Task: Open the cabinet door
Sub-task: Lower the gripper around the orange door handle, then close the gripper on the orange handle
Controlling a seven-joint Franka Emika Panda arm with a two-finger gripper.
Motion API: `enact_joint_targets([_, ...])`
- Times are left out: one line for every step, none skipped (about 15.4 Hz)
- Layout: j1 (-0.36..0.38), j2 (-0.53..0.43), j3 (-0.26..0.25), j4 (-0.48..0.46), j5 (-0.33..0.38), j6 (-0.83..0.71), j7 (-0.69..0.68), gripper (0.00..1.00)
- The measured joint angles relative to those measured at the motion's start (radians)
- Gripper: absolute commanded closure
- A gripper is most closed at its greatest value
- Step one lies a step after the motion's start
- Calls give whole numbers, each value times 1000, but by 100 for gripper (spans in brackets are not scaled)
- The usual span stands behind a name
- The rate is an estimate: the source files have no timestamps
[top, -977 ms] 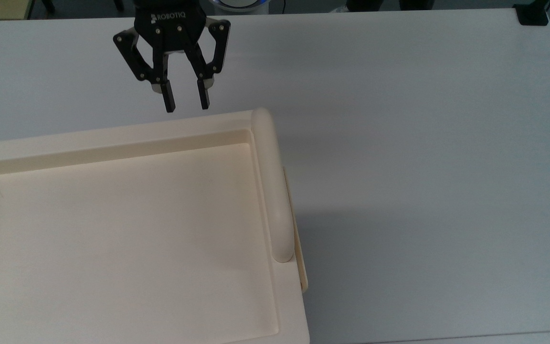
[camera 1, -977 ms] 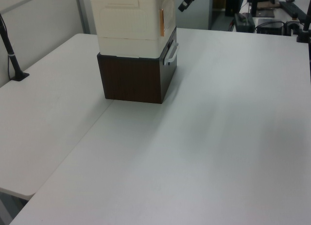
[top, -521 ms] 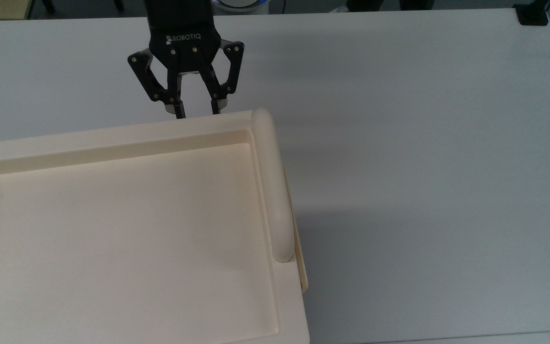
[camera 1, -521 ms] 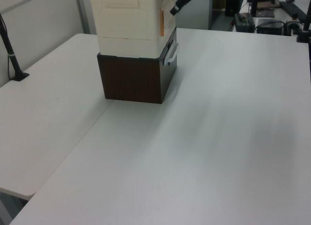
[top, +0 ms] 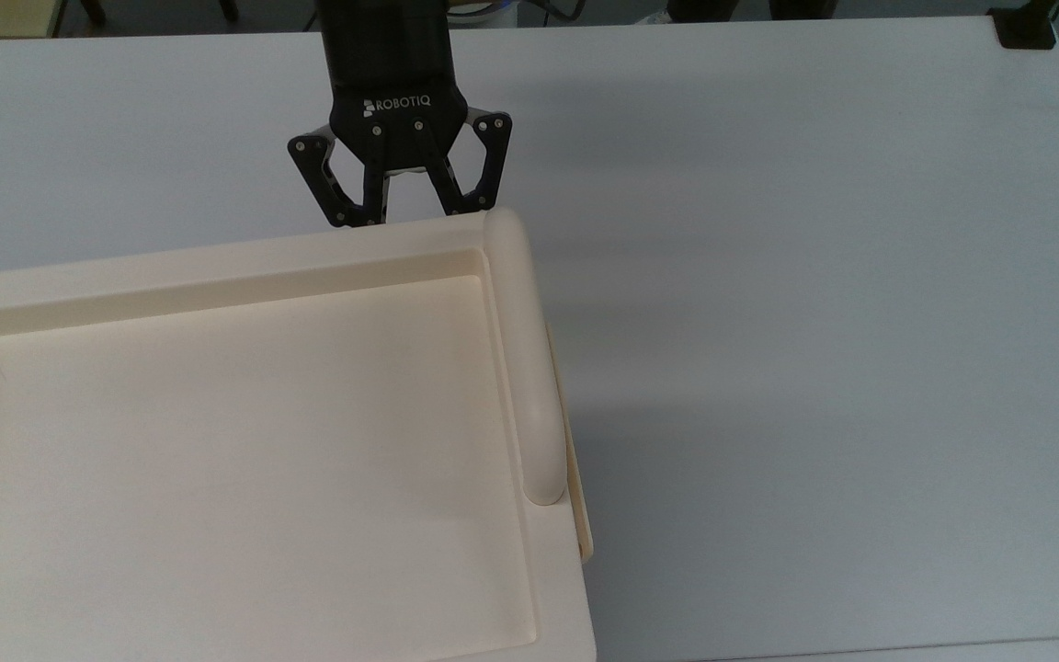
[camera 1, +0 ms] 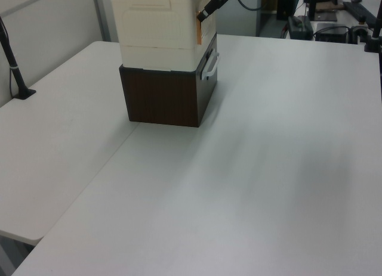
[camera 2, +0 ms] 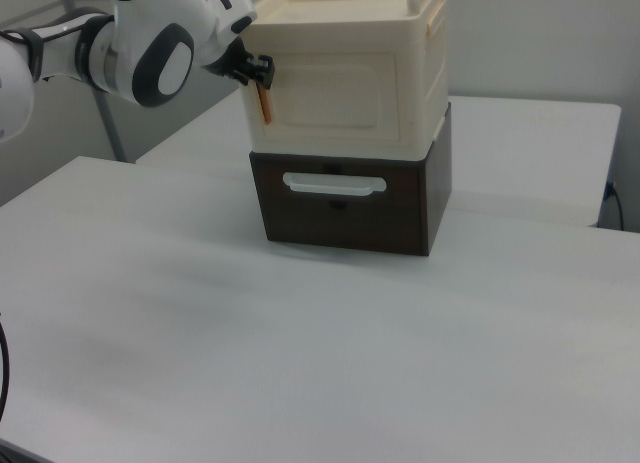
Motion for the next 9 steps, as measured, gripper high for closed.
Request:
enact_joint_targets([0,3,1,0,0,8,0,54])
enact_joint_targets([0,6,2,0,0,19,0,56])
enact_joint_targets([0,9,3,0,0,32,1,61])
enact_joint_targets([0,12,4,-1,0,45,1,66])
enact_joint_targets([0,12,5,-1,0,47,1,77])
enact_joint_targets([0,12,5,-1,1,47,3,86])
enact_joint_targets([1,12,8,-1,2,47,4,94])
enact_joint_targets([2,12,11,-1,3,48,7,100])
enact_joint_targets([0,13,9,-2,3,50,8,100])
